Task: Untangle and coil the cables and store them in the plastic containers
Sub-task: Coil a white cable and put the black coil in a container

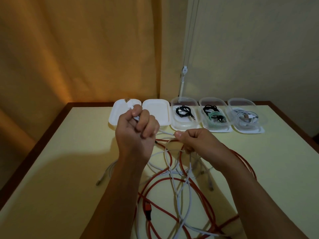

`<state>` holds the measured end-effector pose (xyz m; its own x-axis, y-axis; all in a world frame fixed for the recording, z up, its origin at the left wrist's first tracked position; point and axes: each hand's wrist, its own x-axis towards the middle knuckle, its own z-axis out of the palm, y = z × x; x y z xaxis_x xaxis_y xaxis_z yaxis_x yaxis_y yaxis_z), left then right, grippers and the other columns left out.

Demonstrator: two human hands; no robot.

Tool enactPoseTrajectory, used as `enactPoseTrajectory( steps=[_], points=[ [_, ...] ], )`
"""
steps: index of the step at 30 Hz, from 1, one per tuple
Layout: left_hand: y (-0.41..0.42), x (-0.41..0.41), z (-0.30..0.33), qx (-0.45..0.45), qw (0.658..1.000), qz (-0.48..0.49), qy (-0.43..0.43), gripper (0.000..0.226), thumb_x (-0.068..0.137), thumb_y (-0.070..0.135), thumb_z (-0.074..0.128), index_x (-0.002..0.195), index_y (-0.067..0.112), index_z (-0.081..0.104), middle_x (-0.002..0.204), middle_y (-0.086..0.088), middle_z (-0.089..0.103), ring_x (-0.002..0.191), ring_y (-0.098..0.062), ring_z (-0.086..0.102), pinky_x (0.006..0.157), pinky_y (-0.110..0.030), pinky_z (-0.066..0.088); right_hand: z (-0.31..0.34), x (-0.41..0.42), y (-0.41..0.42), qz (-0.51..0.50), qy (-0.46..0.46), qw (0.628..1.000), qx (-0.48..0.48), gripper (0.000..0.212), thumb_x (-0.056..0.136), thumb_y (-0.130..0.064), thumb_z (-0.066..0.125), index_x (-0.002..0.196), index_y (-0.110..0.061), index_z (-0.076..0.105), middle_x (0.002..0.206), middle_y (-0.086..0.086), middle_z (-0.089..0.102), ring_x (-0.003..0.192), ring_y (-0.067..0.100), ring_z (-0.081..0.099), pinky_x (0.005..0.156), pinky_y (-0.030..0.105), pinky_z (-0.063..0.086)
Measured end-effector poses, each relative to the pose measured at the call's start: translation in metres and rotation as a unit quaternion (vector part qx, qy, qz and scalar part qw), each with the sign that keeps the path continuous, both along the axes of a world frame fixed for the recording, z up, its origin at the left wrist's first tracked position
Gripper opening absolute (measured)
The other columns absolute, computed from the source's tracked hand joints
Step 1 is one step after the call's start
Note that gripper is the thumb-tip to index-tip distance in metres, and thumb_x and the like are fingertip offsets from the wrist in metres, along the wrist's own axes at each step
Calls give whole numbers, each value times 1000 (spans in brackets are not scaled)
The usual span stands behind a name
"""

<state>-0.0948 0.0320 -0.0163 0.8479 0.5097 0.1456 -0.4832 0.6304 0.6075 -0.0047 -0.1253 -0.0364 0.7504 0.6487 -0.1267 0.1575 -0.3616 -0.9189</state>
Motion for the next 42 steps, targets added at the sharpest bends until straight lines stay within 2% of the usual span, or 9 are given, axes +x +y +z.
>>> enactPoseTrajectory(
  steps=[7,12,20,21,22,25,29,35,42],
  points=[
    [0,-7,-3,-9,929,-364,-73,25,94,20,41,70,20,34,50,6,26,35,-11,15,40,-25,20,-3,1,7,-35,76,991,101,55,54,-63,84,73,-15,65,70,12,57,66,25,50,68,39,50],
    [-4,1,-15,90,849,-518,58,30,91,34,50,65,19,45,49,9,25,37,-7,16,34,-18,14,7,2,12,-64,110,975,181,39,73,-38,79,104,-17,71,75,11,59,63,21,49,55,27,39],
    [-24,4,-7,421,790,-242,374,66,95,69,12,70,21,50,46,9,51,39,-6,41,45,-17,33,26,0,5,-70,50,986,143,21,103,-29,53,110,-21,71,76,6,75,62,10,58,54,22,44],
    [-24,3,-7,437,785,-211,386,74,92,73,11,98,23,66,64,4,71,56,-13,65,62,-22,50,27,0,5,-76,38,986,141,17,101,-27,57,108,-20,72,78,8,76,62,9,60,54,19,46],
    [-24,2,-10,460,775,-180,394,66,88,77,10,121,31,45,97,-2,76,92,-24,72,88,-35,54,27,0,5,-79,20,987,138,14,99,-23,61,106,-19,72,78,8,77,62,5,62,54,16,47],
    [-18,2,-19,540,729,-74,414,93,81,84,9,114,19,67,117,-23,64,114,-35,59,102,-54,43,26,2,5,-70,-18,989,132,12,94,-14,67,104,-19,72,76,5,77,61,-2,63,54,10,43],
    [-15,12,-21,441,825,65,348,57,106,41,30,62,17,55,53,-2,54,50,-7,53,60,-31,39,24,-2,9,-18,29,995,91,12,98,-18,62,103,-19,73,78,3,76,63,9,62,57,22,47],
    [-1,13,-9,95,981,87,146,48,106,21,28,73,10,60,66,-7,65,71,-21,63,81,-36,49,18,-4,5,82,-40,994,-55,45,101,-44,53,82,-10,75,57,-5,59,58,9,51,70,29,44],
    [0,-4,-2,-17,992,-125,-10,35,101,26,28,68,20,39,44,8,20,33,-8,17,37,-22,22,-2,-6,7,38,37,998,-25,51,84,-63,65,59,-22,51,62,3,41,62,19,39,68,33,39]
  ],
)
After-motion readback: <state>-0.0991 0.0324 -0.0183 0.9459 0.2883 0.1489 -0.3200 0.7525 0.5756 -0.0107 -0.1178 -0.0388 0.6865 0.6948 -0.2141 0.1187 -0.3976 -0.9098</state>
